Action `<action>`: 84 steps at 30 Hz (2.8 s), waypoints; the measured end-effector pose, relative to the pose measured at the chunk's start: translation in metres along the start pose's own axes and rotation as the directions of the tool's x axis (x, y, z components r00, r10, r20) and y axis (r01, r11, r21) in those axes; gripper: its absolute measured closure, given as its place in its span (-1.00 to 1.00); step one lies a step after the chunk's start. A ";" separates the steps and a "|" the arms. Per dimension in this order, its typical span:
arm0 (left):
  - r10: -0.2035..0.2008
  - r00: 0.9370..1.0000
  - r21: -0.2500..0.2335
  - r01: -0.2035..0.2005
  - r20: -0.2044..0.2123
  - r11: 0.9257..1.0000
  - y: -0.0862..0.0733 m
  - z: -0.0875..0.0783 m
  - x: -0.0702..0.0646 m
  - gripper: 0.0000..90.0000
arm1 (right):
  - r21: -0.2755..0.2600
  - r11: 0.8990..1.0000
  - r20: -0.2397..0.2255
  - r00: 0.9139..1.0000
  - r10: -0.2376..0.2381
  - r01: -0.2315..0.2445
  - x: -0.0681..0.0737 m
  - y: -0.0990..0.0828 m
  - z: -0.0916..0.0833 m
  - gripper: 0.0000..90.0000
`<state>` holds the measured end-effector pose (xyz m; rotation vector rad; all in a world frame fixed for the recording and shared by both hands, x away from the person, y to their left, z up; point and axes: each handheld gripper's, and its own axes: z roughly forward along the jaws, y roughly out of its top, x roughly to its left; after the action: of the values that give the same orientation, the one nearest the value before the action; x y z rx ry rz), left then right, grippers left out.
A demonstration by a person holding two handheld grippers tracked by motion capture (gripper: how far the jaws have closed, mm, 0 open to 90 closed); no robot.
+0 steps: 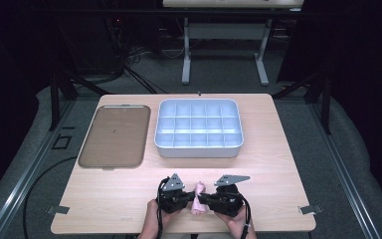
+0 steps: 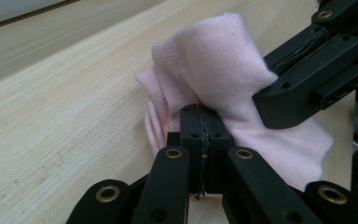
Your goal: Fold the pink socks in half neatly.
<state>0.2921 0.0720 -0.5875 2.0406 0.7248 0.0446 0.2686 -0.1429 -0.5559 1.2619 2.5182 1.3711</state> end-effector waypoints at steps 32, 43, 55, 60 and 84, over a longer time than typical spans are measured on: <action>-0.042 0.999 0.016 0.043 -0.018 0.999 -0.006 -0.012 0.012 0.88 | 0.073 0.996 0.055 0.997 -0.047 0.043 0.004 0.011 0.008 0.86; -0.066 0.997 -0.025 0.065 -0.040 0.998 -0.007 -0.032 0.021 0.88 | 0.126 0.991 0.073 0.995 -0.063 0.054 0.004 0.012 0.025 0.84; 0.082 0.997 -0.017 -0.082 0.000 0.996 0.042 -0.023 -0.002 0.85 | 0.146 0.987 0.101 0.991 -0.086 0.070 0.009 0.013 0.027 0.84; 0.057 0.998 0.018 -0.057 0.010 0.998 0.036 -0.007 0.004 0.89 | 0.143 0.987 0.101 0.991 -0.091 0.076 0.008 0.010 0.026 0.84; 0.051 0.998 0.026 -0.050 -0.034 0.998 0.024 0.000 0.007 0.99 | 0.128 0.991 0.034 0.999 0.029 -0.033 -0.001 0.008 -0.009 0.32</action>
<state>0.3092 0.0661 -0.5699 2.0861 0.6988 0.1007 0.2707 -0.1473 -0.5452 1.3378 2.6138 1.2009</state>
